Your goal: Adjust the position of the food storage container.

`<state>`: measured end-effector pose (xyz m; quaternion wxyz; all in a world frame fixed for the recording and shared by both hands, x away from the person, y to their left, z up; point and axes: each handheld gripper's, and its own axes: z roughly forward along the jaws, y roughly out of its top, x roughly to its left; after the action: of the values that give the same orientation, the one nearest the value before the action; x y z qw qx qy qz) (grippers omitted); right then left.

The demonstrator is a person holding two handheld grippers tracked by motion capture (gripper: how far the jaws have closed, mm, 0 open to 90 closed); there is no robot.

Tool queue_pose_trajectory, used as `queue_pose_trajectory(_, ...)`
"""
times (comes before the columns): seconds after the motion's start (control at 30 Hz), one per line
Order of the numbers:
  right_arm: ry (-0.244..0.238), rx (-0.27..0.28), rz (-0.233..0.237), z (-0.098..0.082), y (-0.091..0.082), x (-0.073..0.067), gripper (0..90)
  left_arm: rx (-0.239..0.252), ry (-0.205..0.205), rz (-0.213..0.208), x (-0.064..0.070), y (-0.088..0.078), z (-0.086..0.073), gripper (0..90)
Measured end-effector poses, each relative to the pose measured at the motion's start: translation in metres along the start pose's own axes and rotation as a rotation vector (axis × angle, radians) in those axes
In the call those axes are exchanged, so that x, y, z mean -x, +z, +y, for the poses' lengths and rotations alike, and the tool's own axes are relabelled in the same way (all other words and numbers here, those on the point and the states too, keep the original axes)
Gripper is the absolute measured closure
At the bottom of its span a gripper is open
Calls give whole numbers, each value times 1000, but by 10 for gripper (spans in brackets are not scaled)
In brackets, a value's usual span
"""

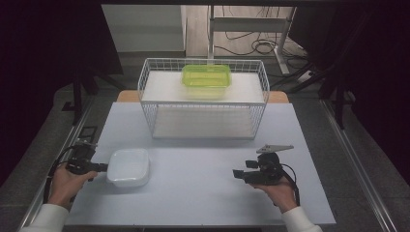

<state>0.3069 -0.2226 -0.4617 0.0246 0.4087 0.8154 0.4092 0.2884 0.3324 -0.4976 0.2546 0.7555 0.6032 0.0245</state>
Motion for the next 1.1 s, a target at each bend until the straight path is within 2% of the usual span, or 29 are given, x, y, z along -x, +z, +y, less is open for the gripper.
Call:
queue_pose_trajectory(0.2, 2, 4, -3, 0, -1, 1, 280, -2, -3, -21, 6, 4, 4, 898)
queue_pose_trajectory(0.33, 3, 1, -4, 0, -1, 1, 280, -6, 9, -42, 18, 11, 9, 897)
queue_pose_trajectory(0.4, -5, -6, -2, 0, 1, 0, 280, 1, 10, -62, 27, 15, 11, 897)
queue_pose_trajectory(0.47, -14, -13, -3, -1, 2, -1, 277, -5, 29, -87, 35, 19, 13, 897)
queue_pose_trajectory(0.5, -15, -13, -2, -1, 3, -1, 277, 5, 18, -94, 39, 22, 14, 897)
queue_pose_trajectory(0.7, -9, -11, -3, -1, 1, -1, 277, -7, 53, -123, 61, 32, 21, 896)
queue_pose_trajectory(0.83, -7, -8, -4, 0, 0, -1, 277, -3, 53, -138, 70, 37, 24, 896)
queue_pose_trajectory(0.97, -5, -10, -3, 0, 1, -1, 277, -20, 70, -150, 78, 42, 27, 896)
queue_pose_trajectory(1.1, -7, -10, -5, 0, 1, -1, 277, -29, 81, -181, 87, 46, 26, 896)
